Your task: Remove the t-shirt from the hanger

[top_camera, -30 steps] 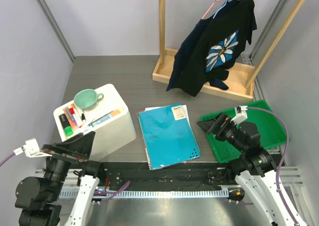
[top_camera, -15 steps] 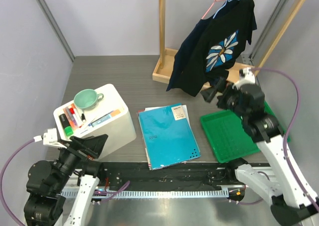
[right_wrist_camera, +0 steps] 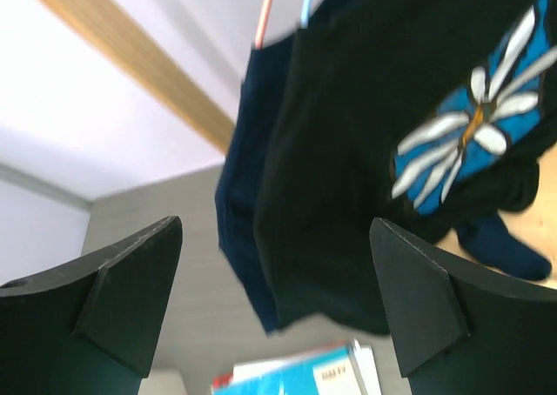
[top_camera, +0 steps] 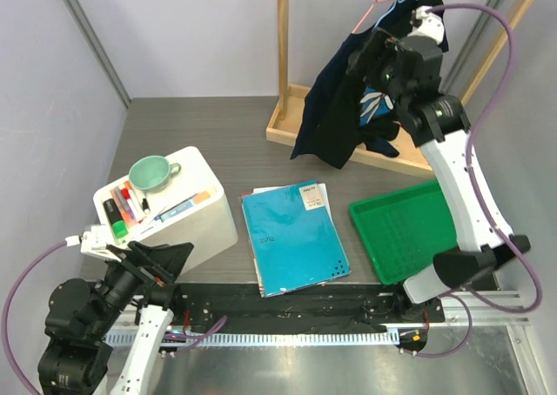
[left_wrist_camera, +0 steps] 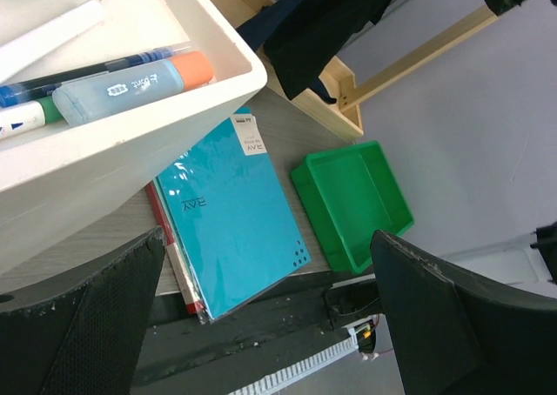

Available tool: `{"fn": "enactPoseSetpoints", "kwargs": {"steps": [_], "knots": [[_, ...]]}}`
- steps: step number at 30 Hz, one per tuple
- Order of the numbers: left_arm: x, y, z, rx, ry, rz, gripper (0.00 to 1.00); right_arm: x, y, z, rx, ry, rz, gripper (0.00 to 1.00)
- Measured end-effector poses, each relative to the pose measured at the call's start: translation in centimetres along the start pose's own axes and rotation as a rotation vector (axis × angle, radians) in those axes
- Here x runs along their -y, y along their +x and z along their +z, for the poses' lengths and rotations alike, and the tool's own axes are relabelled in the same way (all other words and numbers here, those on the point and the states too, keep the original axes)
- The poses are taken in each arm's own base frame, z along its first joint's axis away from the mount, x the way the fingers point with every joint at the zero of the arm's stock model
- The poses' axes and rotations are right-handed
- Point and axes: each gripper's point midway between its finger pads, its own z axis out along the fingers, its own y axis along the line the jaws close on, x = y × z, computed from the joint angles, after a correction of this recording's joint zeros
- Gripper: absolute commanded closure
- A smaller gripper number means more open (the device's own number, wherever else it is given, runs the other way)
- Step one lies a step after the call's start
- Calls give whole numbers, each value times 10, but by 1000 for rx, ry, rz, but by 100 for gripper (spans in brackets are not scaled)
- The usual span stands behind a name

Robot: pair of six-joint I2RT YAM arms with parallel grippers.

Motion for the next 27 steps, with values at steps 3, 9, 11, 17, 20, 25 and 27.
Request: {"fn": "enactPoseSetpoints", "kwargs": {"steps": [3,9,11,17,20,25,27], "knots": [[3,0,-3,-5,10,2,0,-4,-5,29,21,33,-2,16],[12,-4,-4,-19,23,2,0,10,30,90,-30,146,-35,38],[15,-6,-3,-29,26,4,0,19,44,98,-57,186,-51,43],[18,-6,1,-56,28,-4,0,33,54,103,-53,242,-61,76],[20,-6,1,-60,38,-12,0,36,55,104,-46,254,-62,89],[25,-4,0,-72,59,-26,0,36,51,101,-37,254,-60,99],[26,-4,0,-77,64,-33,0,35,46,97,-27,250,-55,99]]}}
